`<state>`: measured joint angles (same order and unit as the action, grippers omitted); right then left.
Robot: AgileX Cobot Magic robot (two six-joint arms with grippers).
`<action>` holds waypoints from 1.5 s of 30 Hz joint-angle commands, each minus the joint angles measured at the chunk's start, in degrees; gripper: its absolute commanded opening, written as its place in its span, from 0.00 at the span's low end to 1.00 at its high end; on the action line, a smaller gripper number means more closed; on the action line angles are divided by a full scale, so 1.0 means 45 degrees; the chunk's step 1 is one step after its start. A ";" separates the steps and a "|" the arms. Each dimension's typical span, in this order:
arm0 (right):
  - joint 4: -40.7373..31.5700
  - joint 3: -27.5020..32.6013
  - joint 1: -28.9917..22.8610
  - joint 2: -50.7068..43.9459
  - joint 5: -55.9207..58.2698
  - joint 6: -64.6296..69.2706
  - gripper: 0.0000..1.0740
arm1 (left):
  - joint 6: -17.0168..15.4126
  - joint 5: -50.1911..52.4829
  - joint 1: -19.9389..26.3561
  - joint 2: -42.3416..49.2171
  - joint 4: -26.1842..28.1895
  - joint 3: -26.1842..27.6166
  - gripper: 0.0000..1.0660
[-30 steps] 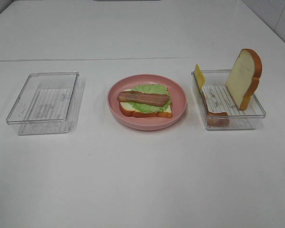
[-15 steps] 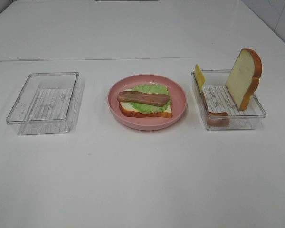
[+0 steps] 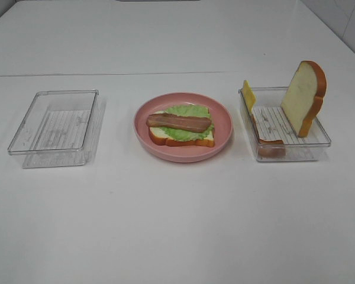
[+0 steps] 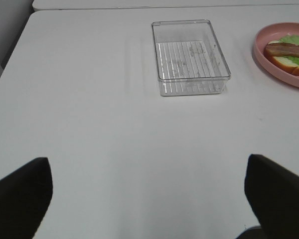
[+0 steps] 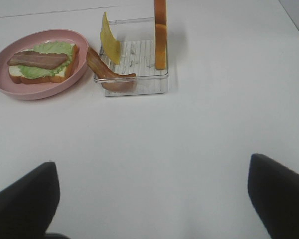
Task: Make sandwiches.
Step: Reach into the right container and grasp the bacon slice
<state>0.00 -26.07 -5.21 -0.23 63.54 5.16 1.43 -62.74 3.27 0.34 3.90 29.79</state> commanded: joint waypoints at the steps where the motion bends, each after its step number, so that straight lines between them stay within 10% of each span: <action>1: 0.0076 0.0025 0.0064 -0.0280 -0.0127 -0.0127 0.89 | -0.0242 0.0255 -0.0013 0.0178 0.0025 -0.0064 0.94; 25: 0.0115 -0.0255 0.0064 0.0484 -0.0153 -0.0025 0.89 | -0.0191 0.0255 -0.0891 0.0178 0.0076 -0.0064 0.94; 45: 0.0000 -0.7257 0.0064 1.4184 -0.0407 0.0153 0.89 | -0.0191 0.0255 -0.0891 0.0178 0.0076 -0.0064 0.94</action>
<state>0.00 -54.89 -5.21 57.35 62.45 5.56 0.80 -61.99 -0.46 0.34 4.07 29.79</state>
